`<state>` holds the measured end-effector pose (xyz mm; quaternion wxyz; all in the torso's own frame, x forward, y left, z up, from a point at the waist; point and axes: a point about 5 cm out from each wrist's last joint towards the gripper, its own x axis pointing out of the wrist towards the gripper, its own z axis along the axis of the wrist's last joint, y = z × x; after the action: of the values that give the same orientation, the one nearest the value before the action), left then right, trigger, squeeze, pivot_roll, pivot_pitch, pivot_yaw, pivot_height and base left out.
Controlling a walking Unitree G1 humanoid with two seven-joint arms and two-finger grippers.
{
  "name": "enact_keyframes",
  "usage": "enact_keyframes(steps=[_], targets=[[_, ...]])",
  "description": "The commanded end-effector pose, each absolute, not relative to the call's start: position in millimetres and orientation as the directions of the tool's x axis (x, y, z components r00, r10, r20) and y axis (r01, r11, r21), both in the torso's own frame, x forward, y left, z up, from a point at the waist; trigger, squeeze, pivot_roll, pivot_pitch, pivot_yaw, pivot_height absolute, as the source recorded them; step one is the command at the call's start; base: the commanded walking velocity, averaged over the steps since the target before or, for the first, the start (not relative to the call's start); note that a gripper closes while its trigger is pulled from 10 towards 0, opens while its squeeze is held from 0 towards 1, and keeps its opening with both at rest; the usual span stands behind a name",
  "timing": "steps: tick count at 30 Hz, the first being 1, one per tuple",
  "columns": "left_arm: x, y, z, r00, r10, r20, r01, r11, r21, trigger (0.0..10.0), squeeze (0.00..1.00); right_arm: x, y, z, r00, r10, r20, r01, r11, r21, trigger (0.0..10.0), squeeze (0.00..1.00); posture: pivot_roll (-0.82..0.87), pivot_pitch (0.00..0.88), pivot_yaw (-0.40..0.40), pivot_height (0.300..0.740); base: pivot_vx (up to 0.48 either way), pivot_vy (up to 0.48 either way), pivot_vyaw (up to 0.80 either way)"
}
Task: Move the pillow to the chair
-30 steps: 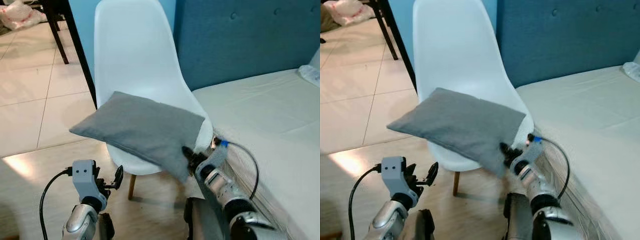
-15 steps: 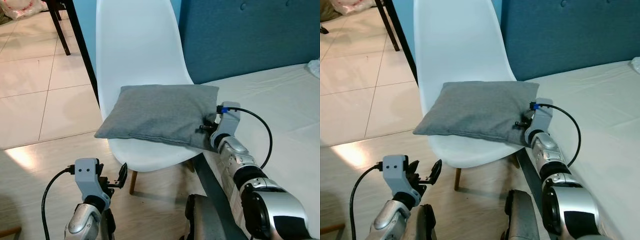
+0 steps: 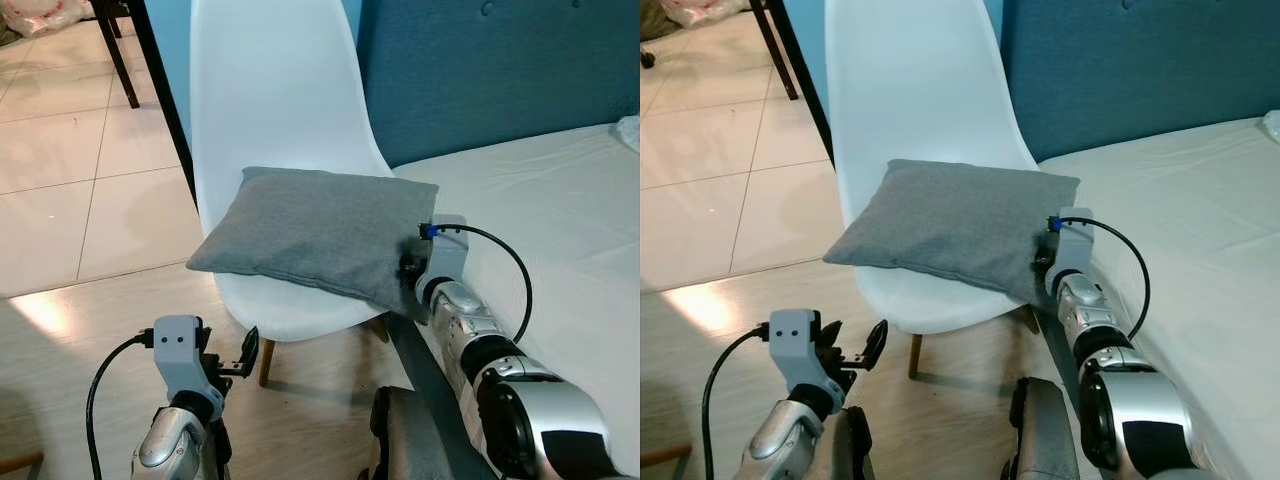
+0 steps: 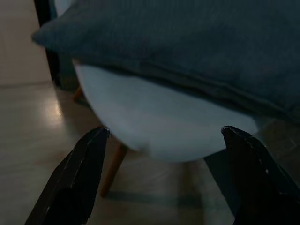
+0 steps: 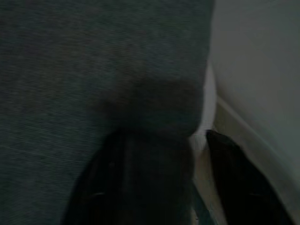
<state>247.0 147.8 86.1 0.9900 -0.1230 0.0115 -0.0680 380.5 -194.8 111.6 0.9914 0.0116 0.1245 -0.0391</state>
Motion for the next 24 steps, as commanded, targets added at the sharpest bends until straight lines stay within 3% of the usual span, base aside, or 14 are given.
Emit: enact_keyframes(steps=[1,6,12,17,18,24], targets=[[244.8,147.4,80.5,0.99,-0.136,-0.034,0.124,0.964,-0.236,10.0,0.0,376.8,-197.8,106.1,0.965,-0.092,-0.246,0.096,0.995,0.003,10.0,1.0,0.08,0.231,-0.027,0.533,0.0,0.0,0.0],[254.3,144.6,79.7,0.989,-0.144,-0.026,0.133,0.962,-0.239,10.0,0.0,373.4,-212.5,114.2,0.984,-0.111,-0.137,0.108,0.994,-0.026,10.0,1.0,0.03,0.201,-0.033,0.533,0.0,0.0,0.0],[264.3,142.2,79.4,0.988,-0.152,-0.018,0.143,0.961,-0.238,10.0,0.0,357.3,-220.9,96.0,0.986,-0.081,-0.149,0.087,0.996,0.034,10.0,1.0,0.0,0.161,-0.038,0.533,0.0,0.0,0.0],[272.9,145.2,78.3,0.99,-0.138,-0.022,0.131,0.971,-0.2,10.0,0.0,336.1,-191.6,64.0,0.972,0.12,-0.2,-0.071,0.97,0.234,10.0,1.0,-0.01,0.119,-0.038,0.533,0.0,0.0,0.0],[274.4,147.3,77.1,0.991,-0.131,-0.029,0.123,0.974,-0.191,10.0,0.0,330.9,-183.3,57.3,0.964,0.162,-0.209,-0.102,0.957,0.27,10.0,0.0,-0.01,0.109,-0.037,0.533,0.0,0.0,0.0],[279.3,156.8,68.1,0.992,-0.107,-0.06,0.096,0.983,-0.158,10.0,0.0,311.5,-149.3,42.5,0.929,0.323,-0.181,-0.239,0.897,0.371,10.0,0.0,0.0,0.056,-0.049,0.547,0.0,0.0,0.0]])
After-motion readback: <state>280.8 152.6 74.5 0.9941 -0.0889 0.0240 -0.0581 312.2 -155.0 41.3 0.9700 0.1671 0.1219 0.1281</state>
